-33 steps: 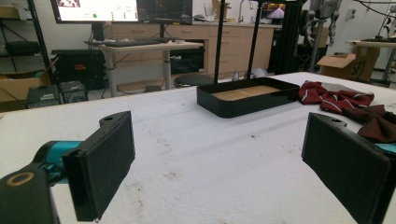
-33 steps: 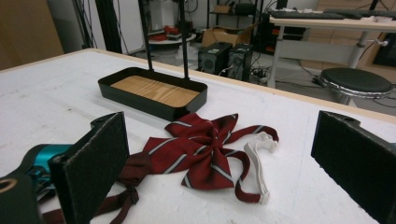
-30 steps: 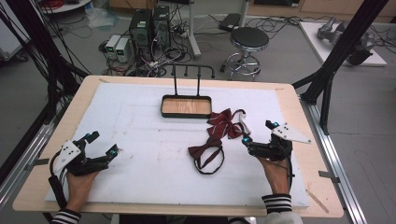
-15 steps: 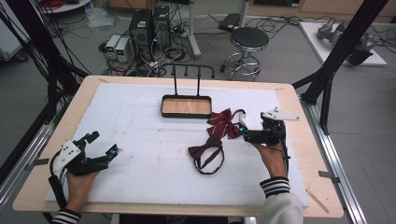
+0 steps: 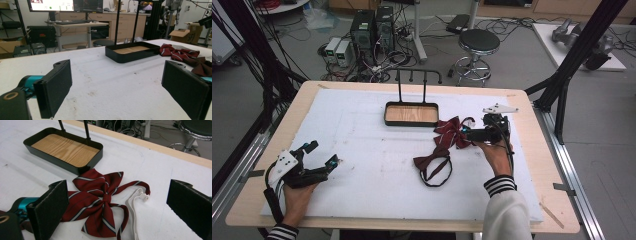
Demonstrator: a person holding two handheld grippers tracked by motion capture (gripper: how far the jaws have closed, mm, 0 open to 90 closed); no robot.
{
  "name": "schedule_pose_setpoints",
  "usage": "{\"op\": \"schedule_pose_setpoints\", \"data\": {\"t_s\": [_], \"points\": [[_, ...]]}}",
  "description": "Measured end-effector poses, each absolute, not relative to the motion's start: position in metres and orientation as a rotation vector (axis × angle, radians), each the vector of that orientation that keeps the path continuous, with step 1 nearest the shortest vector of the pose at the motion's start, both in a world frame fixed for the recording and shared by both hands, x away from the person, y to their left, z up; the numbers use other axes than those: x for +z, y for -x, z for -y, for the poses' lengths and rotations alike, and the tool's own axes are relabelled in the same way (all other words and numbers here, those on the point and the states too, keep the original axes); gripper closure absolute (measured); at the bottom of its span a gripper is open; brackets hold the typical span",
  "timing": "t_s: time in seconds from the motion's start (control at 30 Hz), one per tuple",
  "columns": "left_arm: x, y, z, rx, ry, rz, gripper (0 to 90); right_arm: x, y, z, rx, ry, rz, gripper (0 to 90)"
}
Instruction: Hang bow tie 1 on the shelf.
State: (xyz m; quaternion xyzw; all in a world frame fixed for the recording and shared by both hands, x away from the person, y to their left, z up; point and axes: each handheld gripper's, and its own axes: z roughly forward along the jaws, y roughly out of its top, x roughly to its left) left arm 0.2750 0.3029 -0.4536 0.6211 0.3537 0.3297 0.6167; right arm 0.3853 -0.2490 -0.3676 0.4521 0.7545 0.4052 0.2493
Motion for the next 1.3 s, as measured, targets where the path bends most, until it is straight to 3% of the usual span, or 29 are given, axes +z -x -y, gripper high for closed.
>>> {"op": "schedule_pose_setpoints", "data": {"t_s": [0.6, 1.3], "points": [[-0.453, -0.275, -0.303, 0.757, -1.433, -0.815, 10.0, -0.36, -0.416, 0.239, 1.003, -1.246, -2.155, 3.3], [-0.453, -0.276, -0.303, 0.756, -1.438, -0.815, 10.0, -0.381, -0.44, 0.226, 0.871, -1.331, -2.316, 5.2]]}}
